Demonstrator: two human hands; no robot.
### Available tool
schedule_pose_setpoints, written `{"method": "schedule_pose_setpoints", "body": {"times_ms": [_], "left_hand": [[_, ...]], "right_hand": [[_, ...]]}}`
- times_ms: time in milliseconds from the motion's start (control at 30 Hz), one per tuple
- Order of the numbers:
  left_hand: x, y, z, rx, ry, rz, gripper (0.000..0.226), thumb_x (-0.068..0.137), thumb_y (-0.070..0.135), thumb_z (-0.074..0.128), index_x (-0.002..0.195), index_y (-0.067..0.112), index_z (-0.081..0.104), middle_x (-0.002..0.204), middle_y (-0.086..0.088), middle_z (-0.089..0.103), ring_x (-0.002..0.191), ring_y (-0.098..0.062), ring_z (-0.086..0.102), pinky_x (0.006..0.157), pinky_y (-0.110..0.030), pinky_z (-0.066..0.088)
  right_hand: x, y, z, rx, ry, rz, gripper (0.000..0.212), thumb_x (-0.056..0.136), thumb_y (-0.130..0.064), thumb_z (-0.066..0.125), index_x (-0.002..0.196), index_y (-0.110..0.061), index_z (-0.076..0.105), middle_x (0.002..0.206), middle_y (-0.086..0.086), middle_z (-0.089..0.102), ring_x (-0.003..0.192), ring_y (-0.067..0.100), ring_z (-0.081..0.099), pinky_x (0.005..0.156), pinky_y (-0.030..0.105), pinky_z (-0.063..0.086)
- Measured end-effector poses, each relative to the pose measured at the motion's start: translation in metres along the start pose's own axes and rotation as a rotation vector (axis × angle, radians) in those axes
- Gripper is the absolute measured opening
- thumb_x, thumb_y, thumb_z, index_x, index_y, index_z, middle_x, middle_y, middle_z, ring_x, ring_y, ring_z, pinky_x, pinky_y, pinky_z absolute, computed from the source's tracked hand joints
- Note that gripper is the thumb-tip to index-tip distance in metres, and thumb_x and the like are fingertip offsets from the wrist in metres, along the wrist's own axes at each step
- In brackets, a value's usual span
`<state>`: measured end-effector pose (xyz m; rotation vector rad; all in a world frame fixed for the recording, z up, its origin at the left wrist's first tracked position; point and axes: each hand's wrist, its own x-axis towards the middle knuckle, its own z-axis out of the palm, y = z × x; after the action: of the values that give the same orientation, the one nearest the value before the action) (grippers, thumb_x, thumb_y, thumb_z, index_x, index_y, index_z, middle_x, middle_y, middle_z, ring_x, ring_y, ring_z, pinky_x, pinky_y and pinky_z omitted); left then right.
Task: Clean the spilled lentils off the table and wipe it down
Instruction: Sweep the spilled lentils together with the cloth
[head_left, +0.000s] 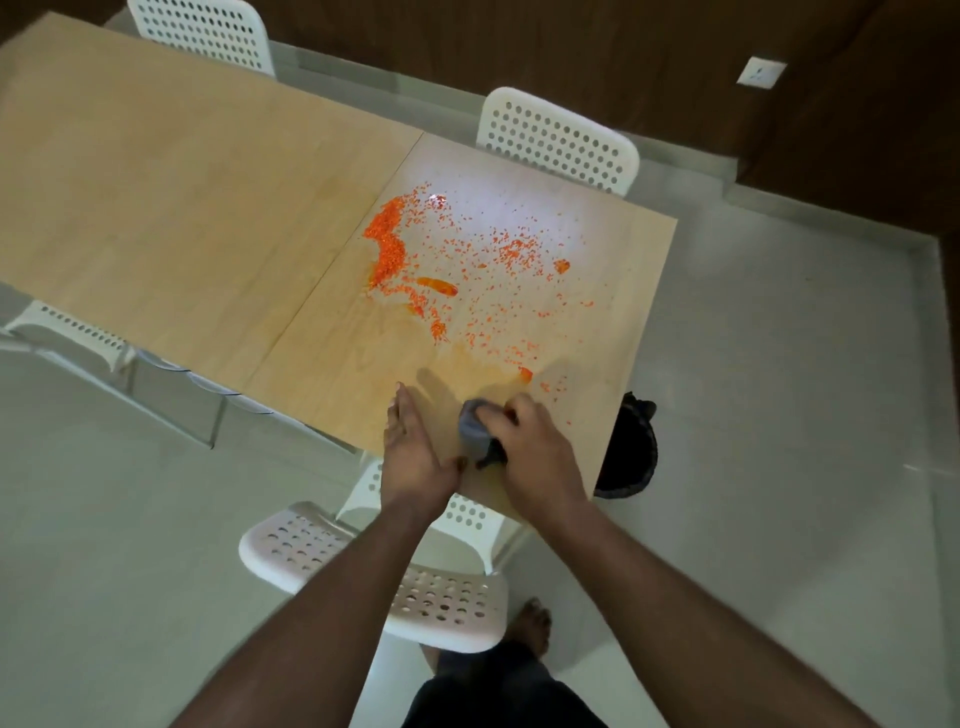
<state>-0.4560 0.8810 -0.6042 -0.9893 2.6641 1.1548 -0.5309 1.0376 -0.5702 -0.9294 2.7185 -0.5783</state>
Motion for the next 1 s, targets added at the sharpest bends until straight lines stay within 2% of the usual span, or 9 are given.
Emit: {"method": "schedule_pose_setpoints", "body": {"times_ms": [100,233,333,500,633,800,900,1000], "left_hand": [[-0.003,0.007,0.007,-0.011,0.014,-0.002,0.131,0.082,0.037,0.083,0.166,0.027,-0.017,0.176,-0.008,0.004,0.161,-0.031,0.012,0.122,-0.053,0.035],[-0.008,0.015,0.024,-0.003,0.024,0.038,0.128,0.084,0.032,0.084,0.166,0.016,-0.012,0.176,-0.012,0.001,0.162,-0.029,-0.001,0.129,-0.053,0.020],[-0.010,0.024,0.034,-0.004,0.044,0.004,0.130,0.084,0.032,0.087,0.166,0.012,-0.011,0.176,-0.012,0.000,0.162,-0.028,-0.004,0.131,-0.049,0.013],[-0.009,0.035,0.047,0.005,0.091,-0.044,0.135,0.082,0.037,0.088,0.165,0.014,-0.016,0.176,-0.009,-0.001,0.162,-0.025,-0.008,0.132,-0.046,0.013],[-0.012,0.053,0.064,0.017,0.115,-0.111,0.139,0.080,0.043,0.088,0.165,0.015,-0.018,0.177,-0.005,-0.003,0.162,-0.023,-0.009,0.131,-0.046,0.018],[-0.018,0.087,0.092,-0.048,0.207,-0.201,0.132,0.081,0.042,0.085,0.166,0.010,-0.011,0.177,-0.007,0.000,0.163,-0.028,-0.003,0.130,-0.050,0.018],[-0.023,0.108,0.110,-0.102,0.267,-0.244,0.132,0.082,0.040,0.086,0.166,0.012,-0.012,0.176,-0.008,0.006,0.163,-0.027,-0.002,0.130,-0.049,0.018],[-0.023,0.120,0.121,-0.112,0.307,-0.308,0.135,0.082,0.027,0.090,0.166,0.014,-0.015,0.176,-0.008,0.004,0.163,-0.025,-0.002,0.130,-0.048,0.020]], "right_hand": [[-0.037,0.014,0.013,-0.036,-0.128,0.000,0.050,0.088,-0.026,0.071,0.136,-0.029,0.056,0.119,0.001,0.043,0.110,0.025,0.049,0.065,0.037,0.051],[-0.043,0.045,0.009,-0.051,-0.102,-0.020,0.051,0.084,-0.017,0.075,0.133,-0.026,0.063,0.119,0.006,0.050,0.108,0.029,0.053,0.060,0.041,0.054],[-0.012,0.065,-0.008,-0.073,-0.093,-0.039,0.042,0.090,-0.018,0.066,0.132,-0.025,0.063,0.123,0.006,0.050,0.112,0.028,0.050,0.067,0.042,0.056],[0.071,0.101,-0.034,-0.088,-0.046,-0.038,0.051,0.093,-0.005,0.060,0.141,-0.022,0.059,0.118,0.010,0.046,0.111,0.034,0.049,0.079,0.045,0.053],[0.086,0.111,-0.045,-0.050,-0.063,-0.184,0.054,0.092,-0.001,0.062,0.142,-0.023,0.059,0.117,0.009,0.047,0.111,0.034,0.050,0.077,0.046,0.053],[0.035,0.138,-0.053,-0.024,-0.148,-0.440,0.066,0.073,0.001,0.079,0.133,-0.021,0.061,0.119,0.006,0.047,0.107,0.033,0.054,0.062,0.044,0.057],[0.017,0.170,-0.056,-0.088,-0.281,-0.559,0.065,0.076,0.005,0.073,0.135,-0.019,0.060,0.123,0.006,0.042,0.110,0.034,0.051,0.062,0.046,0.056],[0.035,0.194,-0.063,-0.140,-0.288,-0.565,0.063,0.080,0.002,0.072,0.136,-0.023,0.060,0.124,0.004,0.042,0.111,0.032,0.050,0.064,0.045,0.056]]}}
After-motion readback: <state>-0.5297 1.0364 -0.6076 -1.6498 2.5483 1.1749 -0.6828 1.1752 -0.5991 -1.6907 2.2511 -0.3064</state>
